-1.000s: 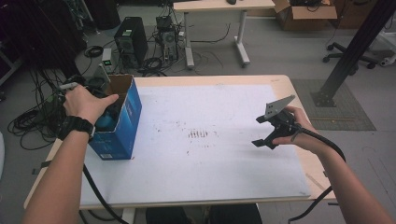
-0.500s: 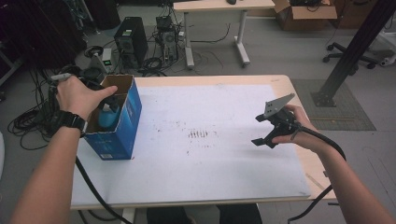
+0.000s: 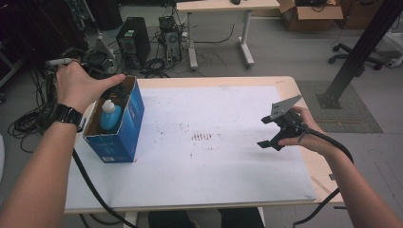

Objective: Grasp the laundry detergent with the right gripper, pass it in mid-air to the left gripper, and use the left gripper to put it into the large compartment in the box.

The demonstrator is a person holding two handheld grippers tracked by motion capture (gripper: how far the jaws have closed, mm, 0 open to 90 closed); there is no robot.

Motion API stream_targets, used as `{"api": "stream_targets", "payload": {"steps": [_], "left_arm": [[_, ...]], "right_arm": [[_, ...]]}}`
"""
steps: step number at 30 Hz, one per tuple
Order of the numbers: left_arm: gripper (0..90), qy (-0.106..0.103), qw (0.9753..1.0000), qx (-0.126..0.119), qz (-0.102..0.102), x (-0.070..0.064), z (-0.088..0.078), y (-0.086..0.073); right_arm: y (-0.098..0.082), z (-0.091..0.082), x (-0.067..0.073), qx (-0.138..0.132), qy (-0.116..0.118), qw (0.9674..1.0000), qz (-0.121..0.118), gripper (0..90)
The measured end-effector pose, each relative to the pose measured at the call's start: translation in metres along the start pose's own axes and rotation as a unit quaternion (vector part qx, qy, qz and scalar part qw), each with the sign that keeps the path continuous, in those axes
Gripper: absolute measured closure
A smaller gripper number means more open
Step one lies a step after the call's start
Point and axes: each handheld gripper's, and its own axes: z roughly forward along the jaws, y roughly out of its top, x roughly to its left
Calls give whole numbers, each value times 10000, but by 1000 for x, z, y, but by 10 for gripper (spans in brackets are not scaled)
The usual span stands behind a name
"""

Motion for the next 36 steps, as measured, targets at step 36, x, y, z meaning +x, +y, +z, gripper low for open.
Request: {"api": "stream_targets", "payload": {"steps": [36], "left_arm": [[44,-1310,9545,86,2676,-150,84,-9]], "right_arm": [[1,-11,0,-39,-32,10000,-79,54]]}}
